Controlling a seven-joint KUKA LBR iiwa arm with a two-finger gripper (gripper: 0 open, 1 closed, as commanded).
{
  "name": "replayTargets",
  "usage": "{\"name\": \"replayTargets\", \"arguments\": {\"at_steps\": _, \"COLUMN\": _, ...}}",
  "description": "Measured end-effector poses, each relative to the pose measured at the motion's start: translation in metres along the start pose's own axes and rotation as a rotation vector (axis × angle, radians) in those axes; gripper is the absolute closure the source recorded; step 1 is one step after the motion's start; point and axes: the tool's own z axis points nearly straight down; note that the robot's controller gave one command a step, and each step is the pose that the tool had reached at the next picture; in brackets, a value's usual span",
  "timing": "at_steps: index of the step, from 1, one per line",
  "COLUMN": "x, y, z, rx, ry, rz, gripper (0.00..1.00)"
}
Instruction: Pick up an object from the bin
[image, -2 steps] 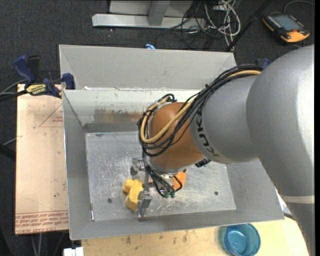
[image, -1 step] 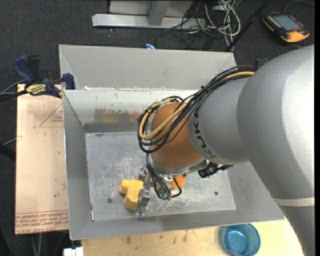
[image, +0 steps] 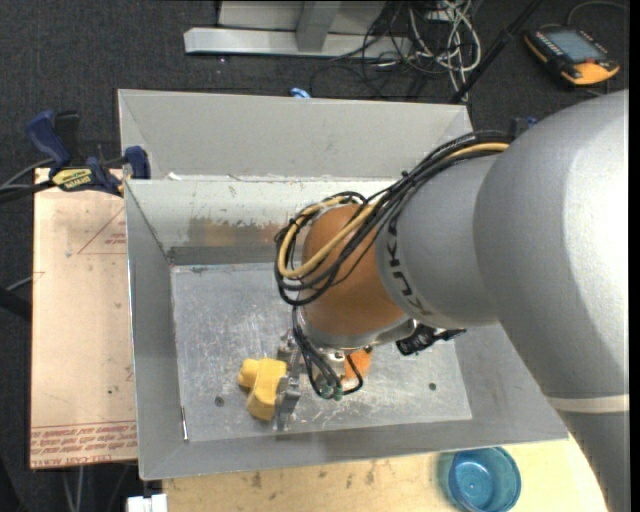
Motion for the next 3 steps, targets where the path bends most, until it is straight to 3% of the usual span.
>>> {"name": "replayTargets", "arguments": {"at_steps": 2, "x": 0.001, "y": 0.0033, "z": -0.0023, "rx": -0.01, "ry": -0.017, "rz": 0.002, "gripper": 1.0}}
{"name": "replayTargets", "arguments": {"at_steps": 3, "x": 0.002, "y": 0.0032, "z": -0.0051, "rx": -0.011, "ry": -0.017, "rz": 0.003, "gripper": 1.0}}
